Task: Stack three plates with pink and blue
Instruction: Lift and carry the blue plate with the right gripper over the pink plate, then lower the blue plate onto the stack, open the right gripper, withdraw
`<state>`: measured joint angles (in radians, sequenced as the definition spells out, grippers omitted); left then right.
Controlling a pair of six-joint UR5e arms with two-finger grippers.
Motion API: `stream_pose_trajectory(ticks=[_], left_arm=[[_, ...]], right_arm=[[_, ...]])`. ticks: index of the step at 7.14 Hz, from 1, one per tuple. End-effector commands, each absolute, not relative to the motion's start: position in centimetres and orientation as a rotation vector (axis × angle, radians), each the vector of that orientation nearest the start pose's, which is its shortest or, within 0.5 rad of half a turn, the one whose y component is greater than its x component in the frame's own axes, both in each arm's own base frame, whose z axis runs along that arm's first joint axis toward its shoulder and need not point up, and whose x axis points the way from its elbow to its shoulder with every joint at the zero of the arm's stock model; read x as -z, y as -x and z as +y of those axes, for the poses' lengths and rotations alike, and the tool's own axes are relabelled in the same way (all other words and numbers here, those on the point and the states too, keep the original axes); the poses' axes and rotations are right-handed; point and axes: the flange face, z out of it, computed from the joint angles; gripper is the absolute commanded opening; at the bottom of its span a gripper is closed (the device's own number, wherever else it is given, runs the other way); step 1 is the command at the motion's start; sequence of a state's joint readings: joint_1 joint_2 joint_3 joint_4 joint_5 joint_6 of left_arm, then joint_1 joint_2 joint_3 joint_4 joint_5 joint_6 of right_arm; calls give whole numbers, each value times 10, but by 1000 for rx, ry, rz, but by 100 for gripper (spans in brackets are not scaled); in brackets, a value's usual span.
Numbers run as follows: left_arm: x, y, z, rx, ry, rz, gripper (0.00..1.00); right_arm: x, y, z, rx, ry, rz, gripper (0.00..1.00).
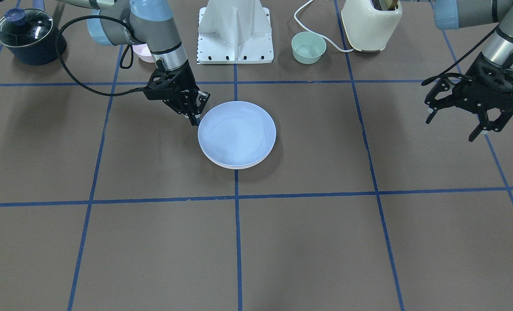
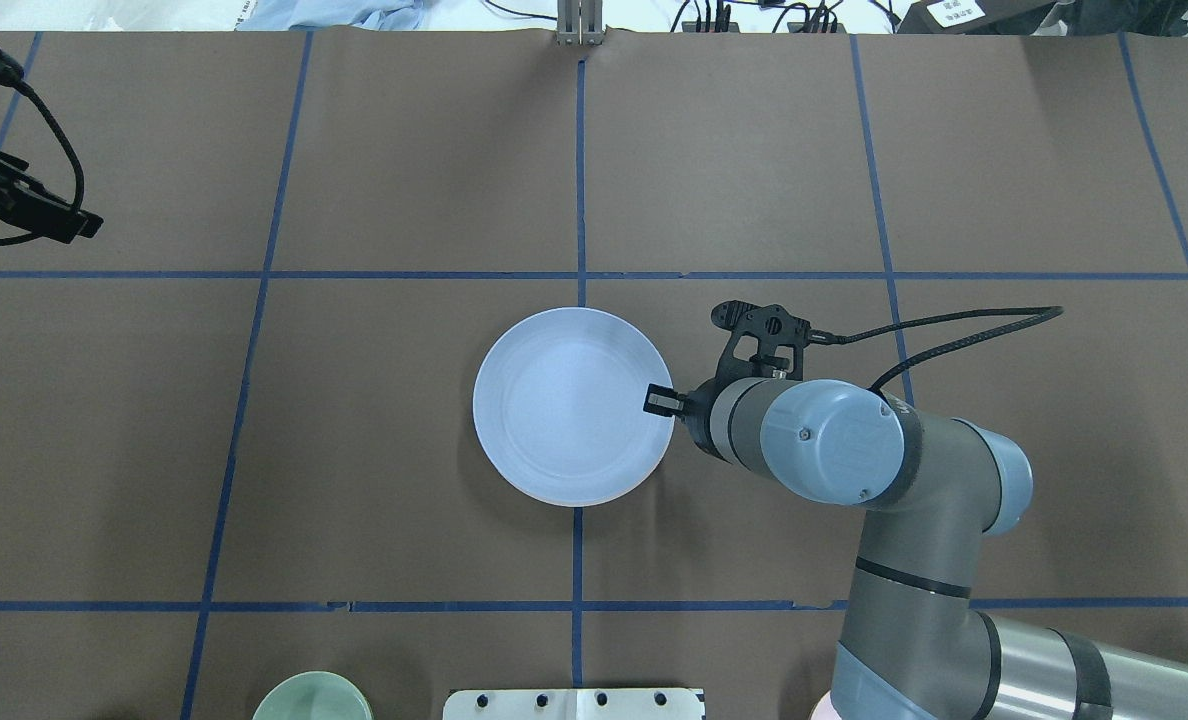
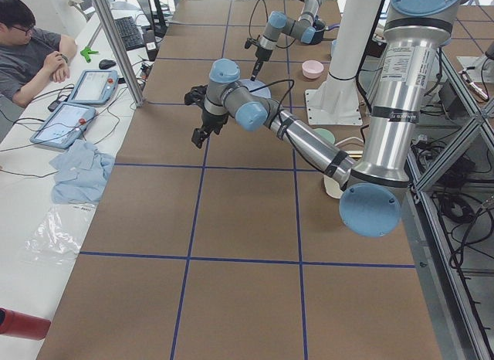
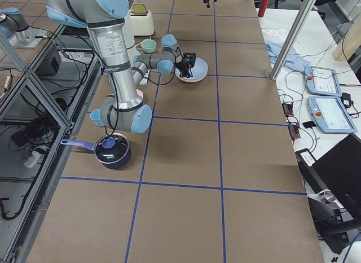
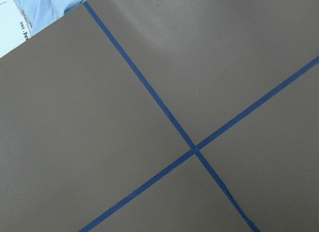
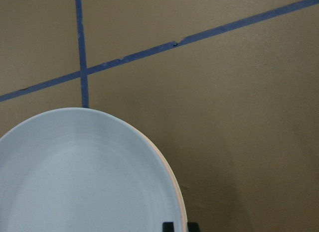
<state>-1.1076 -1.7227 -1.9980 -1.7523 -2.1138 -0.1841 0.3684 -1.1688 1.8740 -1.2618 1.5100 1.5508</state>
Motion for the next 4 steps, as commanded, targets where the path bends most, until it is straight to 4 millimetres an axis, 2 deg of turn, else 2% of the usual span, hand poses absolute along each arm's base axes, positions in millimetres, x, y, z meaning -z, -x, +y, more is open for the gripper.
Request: stream_pose_trajectory(ticks=[1,2,3,4], left_arm=[[-362,-161,-505,-466,-543,731,100],[-362,-161,-505,-468,-544,731,100],[-363,-160,-505,-466,-541,730,100],[-370,-157,-504,-458,-531,725,100]], right_arm=[[-260,511,-349,-343,-257,-994,100],[-243,503,-366,-346,-262,-953,100],[-229,484,-393,-284,-254,-873,100],[-232,437,-434,-236,-219,-851,100]])
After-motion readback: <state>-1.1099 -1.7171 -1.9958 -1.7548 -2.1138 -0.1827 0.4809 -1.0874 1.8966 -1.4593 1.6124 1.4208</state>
